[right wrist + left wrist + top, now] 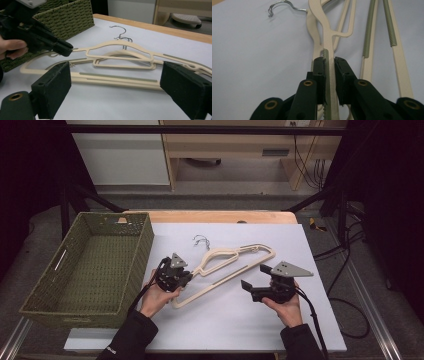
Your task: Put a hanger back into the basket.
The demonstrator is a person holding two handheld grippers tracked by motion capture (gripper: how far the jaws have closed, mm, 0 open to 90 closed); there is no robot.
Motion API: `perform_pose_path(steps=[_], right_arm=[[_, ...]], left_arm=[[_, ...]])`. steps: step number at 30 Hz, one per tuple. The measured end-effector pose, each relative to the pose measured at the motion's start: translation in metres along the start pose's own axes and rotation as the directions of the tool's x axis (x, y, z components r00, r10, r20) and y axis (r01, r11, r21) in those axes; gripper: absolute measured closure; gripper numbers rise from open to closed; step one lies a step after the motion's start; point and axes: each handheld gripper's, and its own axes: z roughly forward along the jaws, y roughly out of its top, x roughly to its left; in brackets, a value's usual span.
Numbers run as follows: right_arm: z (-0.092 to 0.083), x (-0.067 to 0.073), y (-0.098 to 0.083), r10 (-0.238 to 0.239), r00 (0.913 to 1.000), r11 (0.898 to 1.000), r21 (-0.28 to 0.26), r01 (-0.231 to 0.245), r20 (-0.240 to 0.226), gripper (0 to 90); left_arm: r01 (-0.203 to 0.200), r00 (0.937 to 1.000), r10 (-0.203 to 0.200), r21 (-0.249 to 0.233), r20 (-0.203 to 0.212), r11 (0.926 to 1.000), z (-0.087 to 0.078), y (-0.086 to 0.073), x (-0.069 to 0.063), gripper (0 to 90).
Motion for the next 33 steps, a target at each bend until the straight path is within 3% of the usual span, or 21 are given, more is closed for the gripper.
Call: perform_pose_path(steps=[4, 7, 17, 20, 31, 33], right_arm=[[0.015, 0.003, 0.004, 0.007, 0.9998, 1.000, 0.009, -0.007, -0.020, 12.1], [0.037, 0.009, 0.013, 0.002, 0.9998, 1.000, 0.016, -0.002, -0.021, 13.7], [0.088, 0.014, 0.029, -0.004, 1.0000, 0.998, 0.058, 0.004, 0.001, 19.4], [0.094, 0.014, 0.031, -0.014, 0.9999, 0.998, 0.067, 0.014, 0.004, 21.3], [0.119, 0.007, 0.044, 0.021, 0.9991, 0.996, 0.088, -0.024, 0.038, 30.5], [0.123, 0.007, 0.046, 0.007, 0.9990, 0.995, 0.094, -0.011, 0.043, 31.5]], left_arm=[[-0.002, 1.0000, 0.002, -0.016, -0.005, 0.9999, -0.007, 0.000, -0.005, 79.2], [-0.021, 0.9997, 0.020, -0.024, -0.015, 0.9995, -0.011, -0.001, -0.012, 79.2], [-0.046, 0.9985, 0.045, -0.042, -0.033, 0.9981, -0.016, -0.006, -0.024, 79.2], [-0.048, 0.9983, 0.047, -0.044, -0.033, 0.9978, -0.017, -0.007, -0.026, 79.2], [-0.044, 0.9983, 0.042, -0.065, -0.040, 0.9969, -0.021, -0.010, -0.032, 79.1], [-0.043, 0.9985, 0.040, -0.065, -0.037, 0.9970, -0.021, -0.010, -0.032, 79.1]])
